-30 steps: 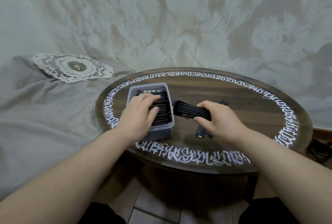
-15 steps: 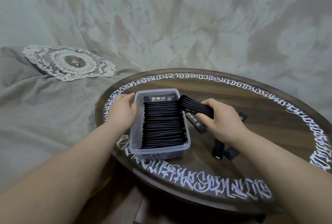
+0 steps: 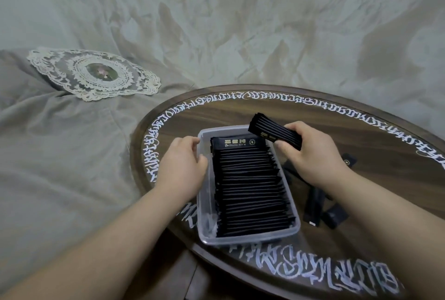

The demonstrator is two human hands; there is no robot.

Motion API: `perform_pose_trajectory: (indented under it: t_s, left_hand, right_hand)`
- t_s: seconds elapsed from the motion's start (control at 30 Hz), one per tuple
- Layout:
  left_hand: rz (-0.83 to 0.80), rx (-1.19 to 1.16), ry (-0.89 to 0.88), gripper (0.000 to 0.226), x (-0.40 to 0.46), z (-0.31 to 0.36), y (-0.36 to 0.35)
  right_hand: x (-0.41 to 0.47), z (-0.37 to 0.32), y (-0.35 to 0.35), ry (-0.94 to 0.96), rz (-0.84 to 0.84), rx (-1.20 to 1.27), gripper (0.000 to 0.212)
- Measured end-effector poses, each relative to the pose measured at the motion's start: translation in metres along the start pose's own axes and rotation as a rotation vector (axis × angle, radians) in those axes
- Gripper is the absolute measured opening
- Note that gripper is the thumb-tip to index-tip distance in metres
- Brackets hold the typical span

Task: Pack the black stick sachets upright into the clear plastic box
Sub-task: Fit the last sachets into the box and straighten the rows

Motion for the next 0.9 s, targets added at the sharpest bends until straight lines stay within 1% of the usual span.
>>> perform_pose_trajectory:
  t_s: [0.07, 0.13, 0.17, 0.23, 0.33, 0.4, 0.47, 0.6, 0.8, 0.9]
  left_hand:
    - [0.027, -0.011, -0.046, 0.041, 0.004, 0.007, 0.004]
    - [0.032, -0.011, -0.175, 0.041, 0.016, 0.023, 0.006]
    - [0.0, 0.009, -0.25, 0.04, 0.024, 0.033, 0.005]
    - [-0.121, 0.11, -0.385, 0.037, 0.038, 0.05, -0.008]
    - [-0.269, 0.396, -0.503, 0.037, 0.046, 0.063, -0.033]
    - [-0.303, 0.504, -0.52, 0.037, 0.046, 0.065, -0.042]
    - [-0.307, 0.526, -0.52, 0.036, 0.046, 0.066, -0.045]
    - [-0.296, 0.5, -0.521, 0.033, 0.045, 0.064, -0.047]
    - [-0.304, 0.434, -0.488, 0.038, 0.041, 0.064, -0.047]
    - [-0.316, 0.41, -0.469, 0.036, 0.041, 0.061, -0.048]
  right_hand:
    - [0.005, 0.002, 0.002, -0.008, 0.009, 0.004, 0.022]
    - [0.01, 0.004, 0.003, -0.013, 0.019, 0.0, 0.023]
    - [0.013, 0.005, 0.004, -0.015, 0.024, -0.003, 0.023]
    - [0.017, 0.006, 0.005, -0.017, 0.033, -0.008, 0.024]
    - [0.021, 0.007, 0.003, -0.02, 0.029, -0.004, 0.024]
    - [0.023, 0.008, 0.002, -0.015, 0.02, 0.001, 0.023]
    - [0.025, 0.009, 0.001, -0.009, 0.004, 0.006, 0.024]
    - [0.026, 0.012, 0.0, -0.002, -0.01, 0.013, 0.024]
    - [0.024, 0.016, 0.002, -0.013, -0.006, 0.026, 0.025]
    - [0.023, 0.017, 0.004, -0.013, -0.005, 0.022, 0.025]
Point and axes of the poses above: each hand's wrist, its own x-axis towards the middle knuckle, its own y-axis out of the back of the hand, z = x × y, the point moved 8 cm from there along x, towards the middle knuckle
